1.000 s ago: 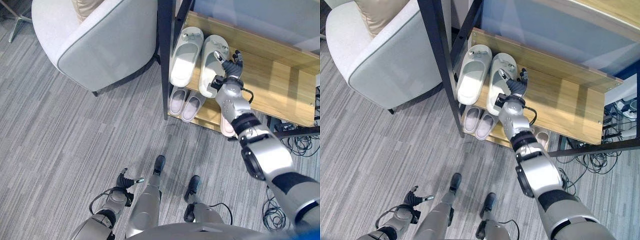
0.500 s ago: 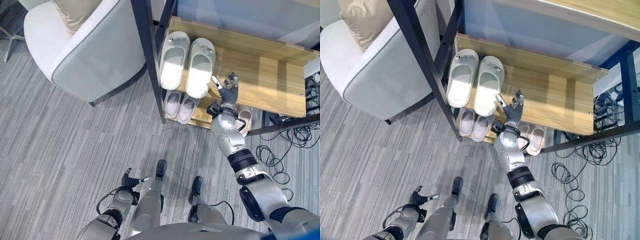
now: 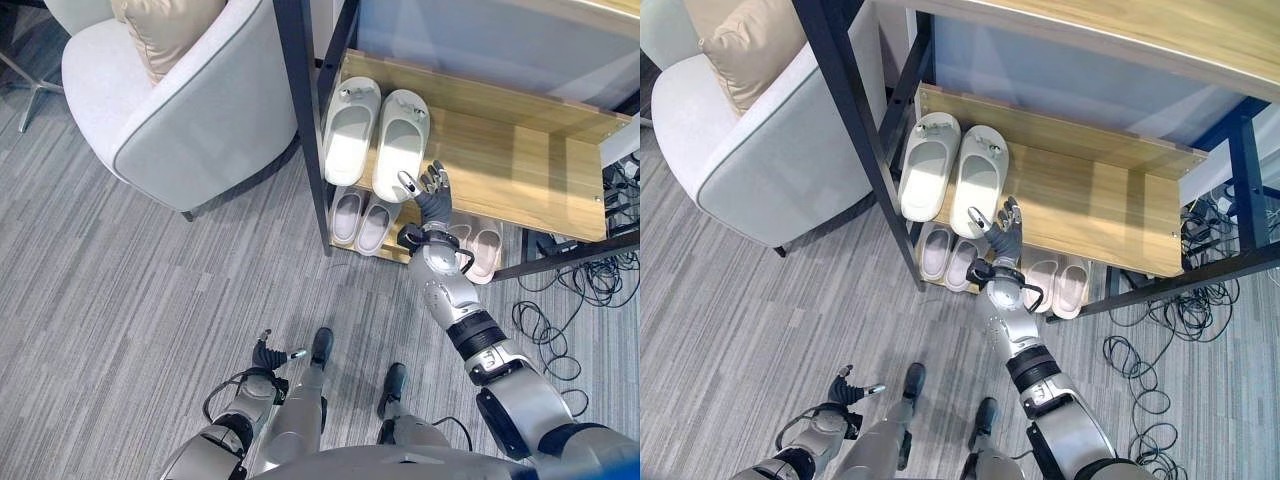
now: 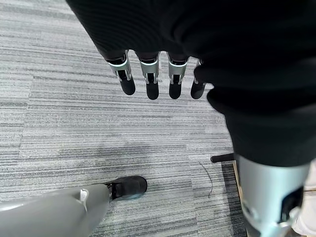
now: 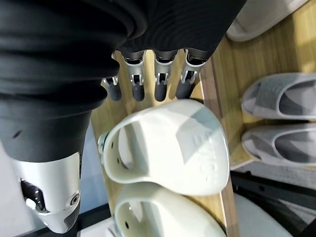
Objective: Arrange the slippers neatly on the shoe rack.
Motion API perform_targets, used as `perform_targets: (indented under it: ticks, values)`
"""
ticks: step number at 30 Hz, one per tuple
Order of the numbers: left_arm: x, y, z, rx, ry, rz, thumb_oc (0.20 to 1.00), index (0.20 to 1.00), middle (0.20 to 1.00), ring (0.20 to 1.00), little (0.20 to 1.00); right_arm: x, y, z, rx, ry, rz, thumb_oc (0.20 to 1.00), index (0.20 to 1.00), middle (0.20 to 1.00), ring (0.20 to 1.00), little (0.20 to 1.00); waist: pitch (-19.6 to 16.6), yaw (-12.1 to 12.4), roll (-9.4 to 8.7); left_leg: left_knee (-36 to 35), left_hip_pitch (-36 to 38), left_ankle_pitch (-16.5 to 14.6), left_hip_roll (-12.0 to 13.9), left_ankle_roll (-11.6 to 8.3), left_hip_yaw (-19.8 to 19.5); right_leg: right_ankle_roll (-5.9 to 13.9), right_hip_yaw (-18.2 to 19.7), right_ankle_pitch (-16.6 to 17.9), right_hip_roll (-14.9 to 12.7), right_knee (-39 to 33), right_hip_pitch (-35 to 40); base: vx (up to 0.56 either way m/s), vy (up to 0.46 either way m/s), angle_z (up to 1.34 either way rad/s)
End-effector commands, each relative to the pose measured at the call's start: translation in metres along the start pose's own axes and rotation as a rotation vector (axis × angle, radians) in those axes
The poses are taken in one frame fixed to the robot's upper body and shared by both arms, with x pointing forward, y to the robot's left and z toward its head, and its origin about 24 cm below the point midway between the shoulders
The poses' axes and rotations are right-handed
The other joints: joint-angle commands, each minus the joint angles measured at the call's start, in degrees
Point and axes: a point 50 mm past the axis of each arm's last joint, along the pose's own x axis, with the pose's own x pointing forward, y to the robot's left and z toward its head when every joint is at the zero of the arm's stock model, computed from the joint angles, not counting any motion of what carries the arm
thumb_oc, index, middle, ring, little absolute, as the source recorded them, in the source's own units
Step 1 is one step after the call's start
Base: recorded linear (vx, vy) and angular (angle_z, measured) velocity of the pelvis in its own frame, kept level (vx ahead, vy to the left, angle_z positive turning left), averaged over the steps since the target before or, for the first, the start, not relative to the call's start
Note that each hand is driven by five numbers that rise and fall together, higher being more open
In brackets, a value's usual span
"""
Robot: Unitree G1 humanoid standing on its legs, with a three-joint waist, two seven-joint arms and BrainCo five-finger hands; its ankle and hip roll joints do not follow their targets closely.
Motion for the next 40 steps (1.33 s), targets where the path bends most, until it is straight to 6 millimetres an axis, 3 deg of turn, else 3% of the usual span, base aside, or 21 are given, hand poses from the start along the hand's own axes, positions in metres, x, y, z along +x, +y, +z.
perform_targets:
  ticks: [1,12,19,24,27,30,31,32,33,35,36,40]
  values:
    - [0.004,0.015,-0.005,0.012,0.039,0.056,1.0,1.0,1.0,1.0,1.0,0.007,0.019,0.01,0.044,-0.018,0.06,1.0,1.0,1.0,1.0,1.0,1.2,1.1,-2.92,0.0,2.3,-6.5,-0.9,-1.79,-1.5,5.43,0.4,3.1,-6.2,0.3,1.2,0.0,0.0,0.0]
    - [0.004,0.019,-0.013,0.014,0.07,0.062,1.0,1.0,1.0,1.0,1.0,0.01,0.029,0.013,0.035,-0.01,0.118,1.0,1.0,1.0,1.0,1.0,0.6,1.2,-3.4,0.0,2.7,-6.6,-1.0,-1.77,-1.3,5.4,0.4,3.2,-6.2,0.3,1.5,0.0,0.0,0.0]
    - [0.001,0.011,-0.013,-0.046,0.082,0.051,1.0,1.0,1.0,1.0,1.0,-0.006,-0.007,0.009,-0.016,-0.083,-0.019,1.0,1.0,1.0,1.0,1.0,-0.6,-0.1,-2.36,0.0,4.2,-7.3,-0.9,-1.39,-0.7,5.55,0.8,2.9,-6.3,0.3,2.4,0.01,0.006,-0.01]
    - [-0.002,0.019,-0.028,-0.075,0.123,0.076,1.0,1.0,1.0,1.0,1.0,-0.034,-0.072,0.014,-0.188,-0.166,-0.092,1.0,1.0,1.0,1.0,1.0,-2.2,-2.6,-1.42,0.0,7.1,-8.2,-0.6,-1.3,0.5,5.8,1.3,2.3,-6.3,0.3,4.4,0.05,0.002,-0.06]
    - [-0.007,0.018,-0.042,-0.087,0.161,0.067,1.0,1.0,1.0,1.0,1.0,-0.07,-0.129,-0.012,-0.378,-0.042,-0.162,1.0,1.0,1.0,1.0,1.0,-3.6,-4.7,-0.48,0.0,10.1,-8.9,-0.1,-1.38,1.6,5.88,1.8,1.8,-6.1,0.3,6.5,0.08,-0.012,-0.13]
    - [-0.01,0.02,-0.05,-0.092,0.181,0.07,1.0,1.0,1.0,1.0,1.0,-0.089,-0.167,-0.03,-0.516,0.064,-0.271,1.0,1.0,1.0,1.0,1.0,-4.4,-5.3,0.12,0.0,11.8,-9.3,0.2,-1.54,2.2,5.85,1.9,1.3,-6.0,0.3,8.0,0.05,-0.027,-0.24]
    - [-0.011,0.02,-0.051,-0.095,0.182,0.068,1.0,1.0,1.0,1.0,1.0,-0.096,-0.179,-0.039,-0.526,0.117,-0.316,1.0,1.0,1.0,1.0,1.0,-4.7,-5.4,0.32,0.0,12.3,-9.4,0.2,-1.58,2.3,5.79,2.0,1.2,-5.9,0.3,8.5,0.06,-0.063,-0.27]
    - [-0.012,0.022,-0.056,-0.091,0.194,0.056,1.0,1.0,1.0,1.0,1.0,-0.128,-0.221,-0.077,-0.602,0.361,-0.459,1.0,1.0,1.0,1.0,1.0,-5.5,-5.8,0.98,0.0,14.1,-9.7,0.4,-1.64,2.6,5.52,2.1,0.8,-5.6,0.3,10.3,0.04,-0.061,-0.11]
    - [-0.012,0.022,-0.056,-0.091,0.194,0.056,1.0,1.0,1.0,1.0,1.0,-0.128,-0.221,-0.077,-0.602,0.361,-0.459,1.0,1.0,1.0,1.0,1.0,-5.4,-5.8,0.98,0.0,14.2,-9.7,0.4,-1.65,2.6,5.52,2.1,0.8,-5.6,0.3,10.4,0.04,-0.07,0.05]
    - [-0.013,0.023,-0.06,-0.083,0.206,0.049,1.0,1.0,1.0,1.0,1.0,-0.148,-0.239,-0.095,-0.622,0.493,-0.51,1.0,1.0,1.0,1.0,1.0,-5.7,-5.8,1.34,0.0,15.2,-9.9,0.5,-1.65,2.7,5.36,2.1,0.5,-5.4,0.3,11.3,0.01,-0.054,0.03]
    - [-0.015,0.024,-0.065,-0.077,0.225,0.035,1.0,1.0,1.0,1.0,1.0,-0.175,-0.257,-0.115,-0.612,0.661,-0.591,1.0,1.0,1.0,1.0,1.0,-6.3,-5.9,1.89,0.0,16.1,-10.0,0.6,-1.8,2.8,5.08,2.2,0.1,-5.1,0.3,12.2,0.0,-0.069,0.02]
    - [-0.017,0.019,-0.068,-0.048,0.233,-0.02,1.0,1.0,1.0,1.0,1.0,-0.231,-0.282,-0.144,-0.637,1.025,-0.659,1.0,1.0,1.0,1.0,1.0,-6.5,-5.3,2.57,0.0,17.5,-10.0,1.0,-2.07,2.5,4.64,2.1,-0.8,-4.6,0.3,13.7,-0.01,-0.067,-0.03]
